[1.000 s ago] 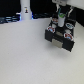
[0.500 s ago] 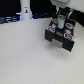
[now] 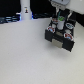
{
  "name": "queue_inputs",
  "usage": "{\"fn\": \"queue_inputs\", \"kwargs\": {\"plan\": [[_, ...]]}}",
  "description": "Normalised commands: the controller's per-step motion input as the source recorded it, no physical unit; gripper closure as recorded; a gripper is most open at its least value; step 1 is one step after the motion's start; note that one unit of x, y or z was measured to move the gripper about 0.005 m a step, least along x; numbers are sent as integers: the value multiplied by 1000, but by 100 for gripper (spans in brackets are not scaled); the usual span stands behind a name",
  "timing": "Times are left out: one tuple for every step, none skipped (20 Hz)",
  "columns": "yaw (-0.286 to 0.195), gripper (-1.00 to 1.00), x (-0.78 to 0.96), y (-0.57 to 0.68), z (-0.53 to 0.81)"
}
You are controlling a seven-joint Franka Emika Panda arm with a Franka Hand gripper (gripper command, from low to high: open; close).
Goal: Open the kcup holder, insert the kcup into the holder, and close the kcup holder
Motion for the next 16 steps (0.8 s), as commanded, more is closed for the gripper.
{"fn": "queue_inputs", "kwargs": {"plan": [[6, 100, 3, 20, -171], [3, 100, 11, 0, -131], [0, 100, 220, 14, -254], [0, 100, 146, 63, -237], [0, 100, 49, 14, -231], [0, 100, 0, 0, -174], [0, 100, 0, 0, -17], [0, 100, 0, 0, -17], [0, 100, 0, 0, 0], [-2, 100, 67, -12, -117], [3, 100, 85, 31, -188], [18, 100, 85, 124, -168], [21, 100, 75, 119, -147], [29, 100, 88, 106, -153], [33, 100, 78, 110, -152], [30, 100, 69, 120, -131]]}}
